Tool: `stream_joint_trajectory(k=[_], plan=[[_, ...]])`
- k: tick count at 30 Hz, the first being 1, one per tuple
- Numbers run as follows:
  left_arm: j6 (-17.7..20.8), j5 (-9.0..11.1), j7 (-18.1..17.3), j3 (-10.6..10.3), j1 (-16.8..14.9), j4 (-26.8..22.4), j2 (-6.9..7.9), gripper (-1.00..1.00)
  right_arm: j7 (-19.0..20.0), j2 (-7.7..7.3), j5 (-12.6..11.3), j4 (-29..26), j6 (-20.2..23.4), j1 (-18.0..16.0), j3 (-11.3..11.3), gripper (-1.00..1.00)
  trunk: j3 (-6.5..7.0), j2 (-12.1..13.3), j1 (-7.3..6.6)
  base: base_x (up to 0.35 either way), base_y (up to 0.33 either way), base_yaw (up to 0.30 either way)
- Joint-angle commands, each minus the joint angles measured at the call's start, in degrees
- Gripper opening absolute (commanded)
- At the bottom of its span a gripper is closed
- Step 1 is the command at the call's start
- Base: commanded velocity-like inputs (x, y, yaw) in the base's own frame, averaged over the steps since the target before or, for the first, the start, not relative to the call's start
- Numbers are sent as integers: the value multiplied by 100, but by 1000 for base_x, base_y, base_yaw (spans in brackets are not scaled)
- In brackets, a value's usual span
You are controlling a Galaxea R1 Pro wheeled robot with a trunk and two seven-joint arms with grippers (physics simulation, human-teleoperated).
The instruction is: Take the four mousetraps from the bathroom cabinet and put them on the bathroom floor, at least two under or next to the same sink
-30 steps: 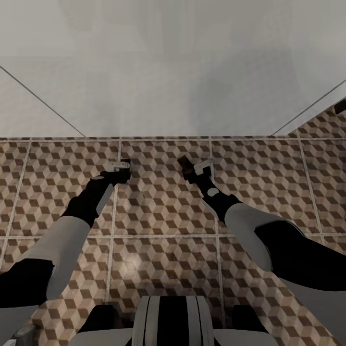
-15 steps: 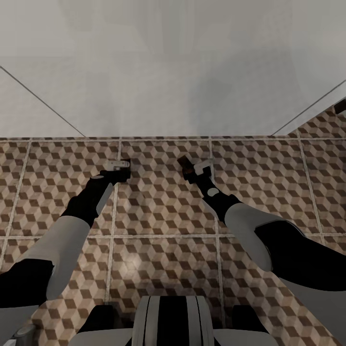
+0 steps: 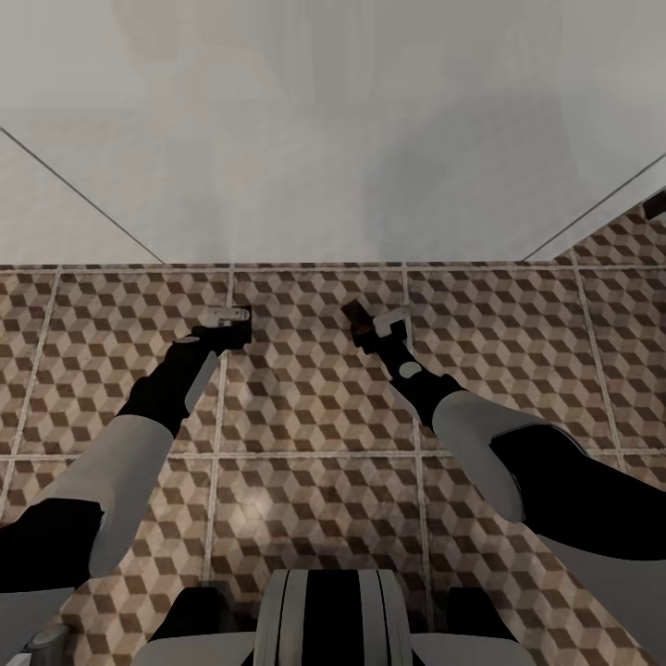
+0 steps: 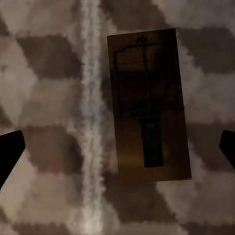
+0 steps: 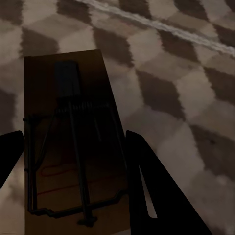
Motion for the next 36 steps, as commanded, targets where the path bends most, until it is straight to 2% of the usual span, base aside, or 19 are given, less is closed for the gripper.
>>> stream_joint_trajectory(k=[1, 18, 28, 36], plan=[[25, 50, 48, -40, -1, -27, 9, 100, -59, 2, 46, 9, 4, -4, 20, -100, -3, -1, -1, 0, 0, 0], [31, 50, 19, -51, -1, -394, 17, 100, -81, 2, 69, -139, 901, -4, 4, -100, -3, -1, -1, 0, 0, 0], [62, 50, 4, -67, 3, -809, 24, 100, -89, 2, 72, -596, 1530, -4, 2, -100, -3, -1, -1, 0, 0, 0], [65, 50, 4, -81, 1, -924, 28, 100, -109, 2, 77, -759, 1692, -12, 2, -100, -3, -1, -1, 0, 0, 0]])
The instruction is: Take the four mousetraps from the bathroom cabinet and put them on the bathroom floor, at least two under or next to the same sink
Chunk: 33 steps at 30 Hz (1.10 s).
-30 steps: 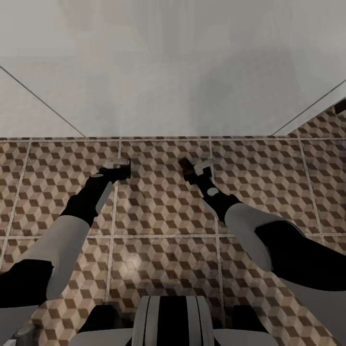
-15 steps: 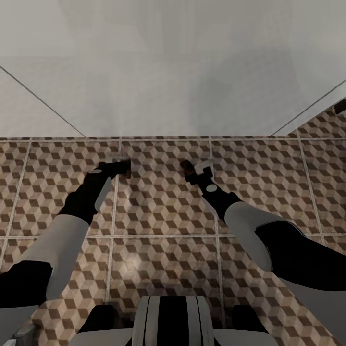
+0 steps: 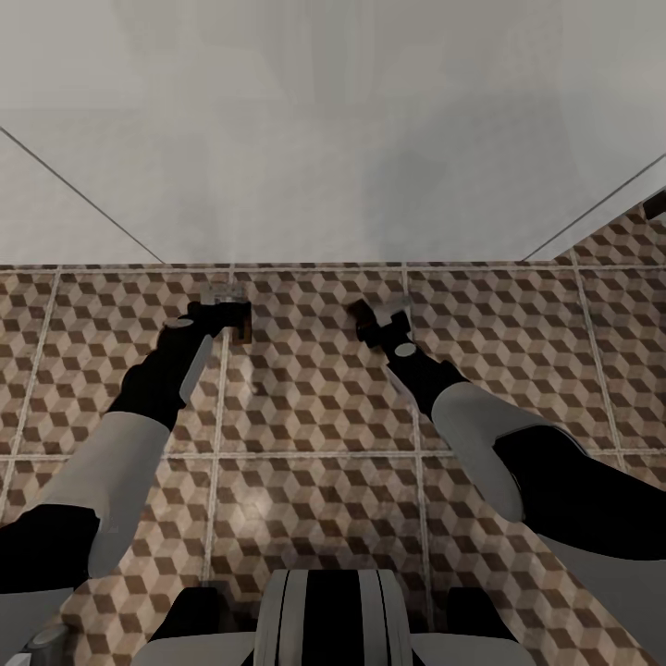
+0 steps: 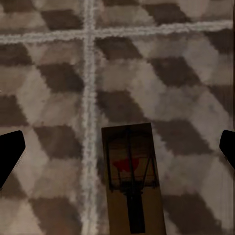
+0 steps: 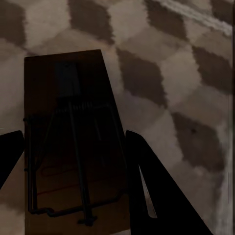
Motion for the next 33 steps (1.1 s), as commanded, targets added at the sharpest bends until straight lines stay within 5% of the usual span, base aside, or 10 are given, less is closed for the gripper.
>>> stream_joint_trajectory(k=[1, 14, 33], plan=[[28, 50, 44, -34, -3, -82, 12, 100, -53, 2, 41, -42, 25, -5, 16, -100, -3, -1, -1, 0, 0, 0], [43, 50, 53, -53, 27, -601, 58, 100, -75, 2, 43, -156, 118, -5, 16, -100, -3, -1, -1, 0, 0, 0], [22, 75, 37, -60, 347, -407, 100, 100, -78, -74, 41, -424, 98, -5, 16, -100, -3, -1, -1, 0, 0, 0]])
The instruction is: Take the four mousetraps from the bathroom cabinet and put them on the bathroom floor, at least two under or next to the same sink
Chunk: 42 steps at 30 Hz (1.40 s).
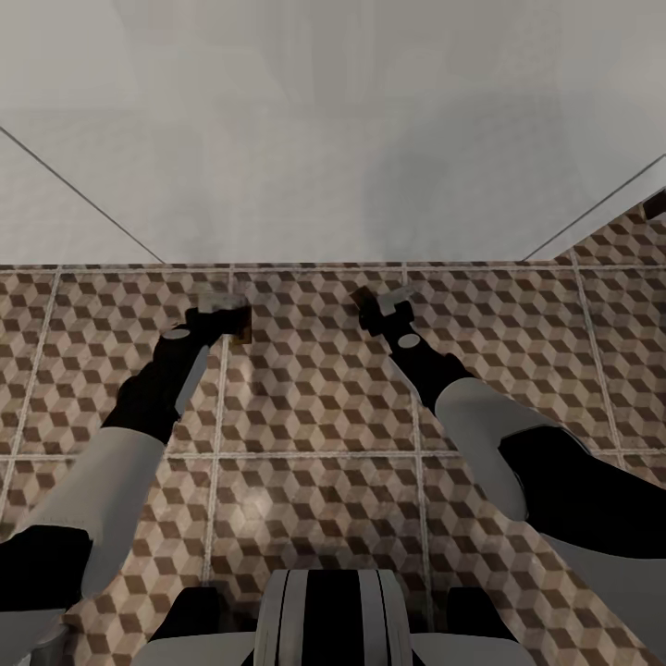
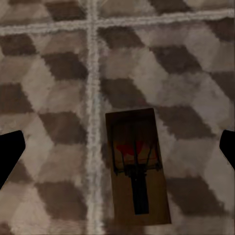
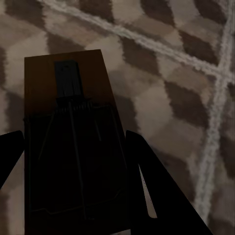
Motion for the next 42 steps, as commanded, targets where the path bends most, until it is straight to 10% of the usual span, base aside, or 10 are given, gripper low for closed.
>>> stream_joint_trajectory(k=[1, 19, 28, 35, 42], plan=[[23, 52, 41, -25, 26, 22, 9, 100, -37, 1, 30, 2, -12, -4, 15, -100, -3, -1, -1, 0, 0, 0], [-341, 59, -16, -24, 284, 1433, 12, 100, -38, 1, 32, -80, 2, -4, 15, -100, -3, -1, -1, 0, 0, 0], [-758, 77, -1040, -11, 299, 2096, 137, 100, -33, 1, 24, -80, -17, -4, 10, -100, -3, -1, -1, 0, 0, 0], [-790, 83, -1964, -1, 305, 1647, 344, 100, -30, 7, 16, -77, -94, -4, 7, -100, -3, -1, -1, 0, 0, 0], [-757, 90, -2112, 1, 576, 546, 478, 100, -20, 9, 7, -64, -328, -4, 6, -100, -3, -1, -1, 0, 0, 0]])
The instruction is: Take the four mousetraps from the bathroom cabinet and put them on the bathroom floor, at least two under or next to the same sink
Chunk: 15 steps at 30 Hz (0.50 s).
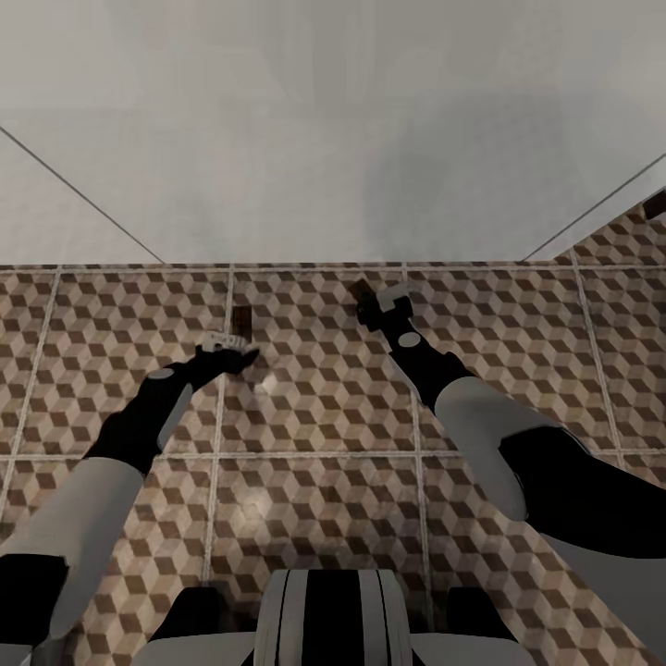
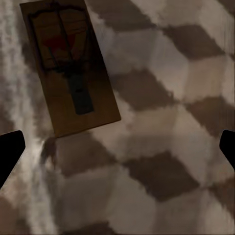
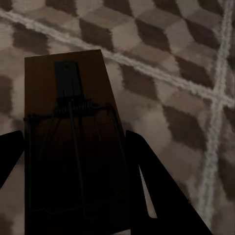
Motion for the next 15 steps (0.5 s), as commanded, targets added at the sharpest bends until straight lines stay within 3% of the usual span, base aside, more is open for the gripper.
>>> stream_joint_trajectory(k=[1, 9, 15], plan=[[48, 53, -1, -13, 50, -135, 10, 100, -40, 1, 34, 10, -33, -4, 17, -100, -3, -1, -1, 0, 0, 0], [217, 19, 15, -13, 751, -1774, 24, 100, -19, 1, 31, 12, -133, -4, 17, -100, -3, -1, -1, 0, 0, 0], [439, 9, 14, -6, 879, -2126, 107, 100, -17, 1, 30, 12, -199, -4, 21, -100, -3, -1, -1, 0, 0, 0]])
